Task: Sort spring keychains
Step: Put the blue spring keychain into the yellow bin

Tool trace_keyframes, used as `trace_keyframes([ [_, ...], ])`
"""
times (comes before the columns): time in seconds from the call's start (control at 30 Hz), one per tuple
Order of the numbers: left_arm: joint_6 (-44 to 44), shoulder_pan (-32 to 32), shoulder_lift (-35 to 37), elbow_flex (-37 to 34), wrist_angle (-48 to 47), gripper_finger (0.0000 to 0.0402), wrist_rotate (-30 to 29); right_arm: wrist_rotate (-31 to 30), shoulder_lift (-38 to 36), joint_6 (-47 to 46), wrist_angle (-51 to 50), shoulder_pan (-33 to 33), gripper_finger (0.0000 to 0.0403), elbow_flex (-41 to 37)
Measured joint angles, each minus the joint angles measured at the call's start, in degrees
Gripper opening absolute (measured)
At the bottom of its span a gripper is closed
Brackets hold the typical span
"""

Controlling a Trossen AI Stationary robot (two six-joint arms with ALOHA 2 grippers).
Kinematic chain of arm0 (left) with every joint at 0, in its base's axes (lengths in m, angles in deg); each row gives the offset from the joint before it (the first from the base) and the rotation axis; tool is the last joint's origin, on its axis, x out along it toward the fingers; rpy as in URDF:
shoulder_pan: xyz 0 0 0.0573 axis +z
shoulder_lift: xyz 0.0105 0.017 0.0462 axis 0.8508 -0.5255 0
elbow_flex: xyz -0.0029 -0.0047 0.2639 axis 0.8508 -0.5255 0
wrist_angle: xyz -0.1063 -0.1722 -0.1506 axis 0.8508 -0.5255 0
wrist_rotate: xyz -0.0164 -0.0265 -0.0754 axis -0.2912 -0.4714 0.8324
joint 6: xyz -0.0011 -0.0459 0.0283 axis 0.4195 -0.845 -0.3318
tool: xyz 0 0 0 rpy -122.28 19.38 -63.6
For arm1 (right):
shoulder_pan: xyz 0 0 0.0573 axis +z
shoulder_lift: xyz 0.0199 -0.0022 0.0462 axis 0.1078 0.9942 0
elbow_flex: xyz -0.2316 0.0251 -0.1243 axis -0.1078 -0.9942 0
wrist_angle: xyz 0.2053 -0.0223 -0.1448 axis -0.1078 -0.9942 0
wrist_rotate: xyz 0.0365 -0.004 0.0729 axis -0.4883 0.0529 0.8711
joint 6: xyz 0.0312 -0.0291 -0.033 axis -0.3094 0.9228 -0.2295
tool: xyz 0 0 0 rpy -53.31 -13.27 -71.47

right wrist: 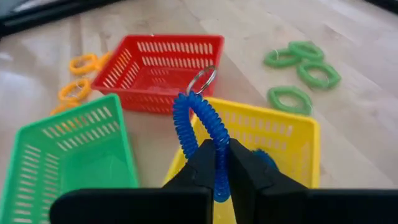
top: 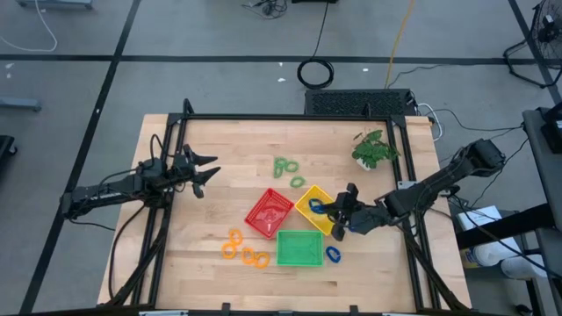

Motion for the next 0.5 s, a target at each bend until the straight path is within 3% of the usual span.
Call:
trace_keyframes([
  [0.27,0.0,0.0,0.0,0.0,0.0,0.0184,0.0,1.19,0.0,-7.73,-7.28,-0.42,0.0013,0.0],
  [0.5,0.0,-0.02,0.0,0.01,0.01,0.0184,0.0,2.65,0.0,-8.13,-7.83,-0.52,0.0013,0.0],
])
